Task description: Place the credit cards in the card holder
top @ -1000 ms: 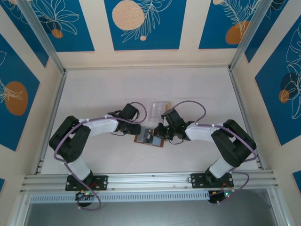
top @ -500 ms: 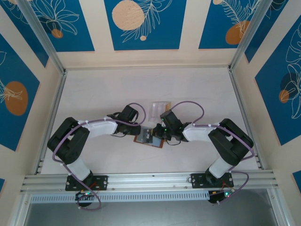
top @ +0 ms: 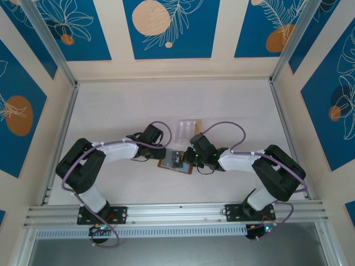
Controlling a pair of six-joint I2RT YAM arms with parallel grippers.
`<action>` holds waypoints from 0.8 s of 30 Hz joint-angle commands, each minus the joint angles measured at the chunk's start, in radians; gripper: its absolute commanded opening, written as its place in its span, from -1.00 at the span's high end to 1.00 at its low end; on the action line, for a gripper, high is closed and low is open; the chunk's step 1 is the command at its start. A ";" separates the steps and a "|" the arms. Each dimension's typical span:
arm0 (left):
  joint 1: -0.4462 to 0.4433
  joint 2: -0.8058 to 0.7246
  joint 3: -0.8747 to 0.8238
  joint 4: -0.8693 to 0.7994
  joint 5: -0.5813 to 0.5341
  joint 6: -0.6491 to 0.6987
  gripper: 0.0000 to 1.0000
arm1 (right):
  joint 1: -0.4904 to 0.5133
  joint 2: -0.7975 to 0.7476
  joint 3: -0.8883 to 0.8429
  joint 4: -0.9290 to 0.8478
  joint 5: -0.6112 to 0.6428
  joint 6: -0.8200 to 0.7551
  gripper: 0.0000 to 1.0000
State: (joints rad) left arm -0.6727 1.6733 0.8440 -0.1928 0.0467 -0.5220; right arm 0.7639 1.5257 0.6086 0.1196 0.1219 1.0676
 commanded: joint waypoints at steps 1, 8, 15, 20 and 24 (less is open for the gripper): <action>-0.047 0.076 -0.049 0.009 0.064 -0.020 0.39 | 0.011 0.017 0.036 -0.012 0.021 0.016 1.00; -0.050 0.062 -0.077 0.023 0.062 -0.039 0.39 | 0.017 -0.026 0.096 -0.168 0.005 -0.087 0.60; -0.074 0.023 -0.133 0.051 0.049 -0.088 0.41 | 0.017 0.005 0.191 -0.347 -0.025 -0.191 0.42; -0.092 0.017 -0.166 0.075 0.042 -0.118 0.41 | 0.018 0.068 0.234 -0.392 -0.057 -0.225 0.33; -0.098 0.016 -0.179 0.081 0.041 -0.125 0.41 | 0.020 0.114 0.265 -0.416 -0.077 -0.242 0.30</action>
State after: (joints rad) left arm -0.7151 1.6173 0.7288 -0.0395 -0.0334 -0.6128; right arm 0.7734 1.6119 0.8413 -0.2340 0.0856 0.8631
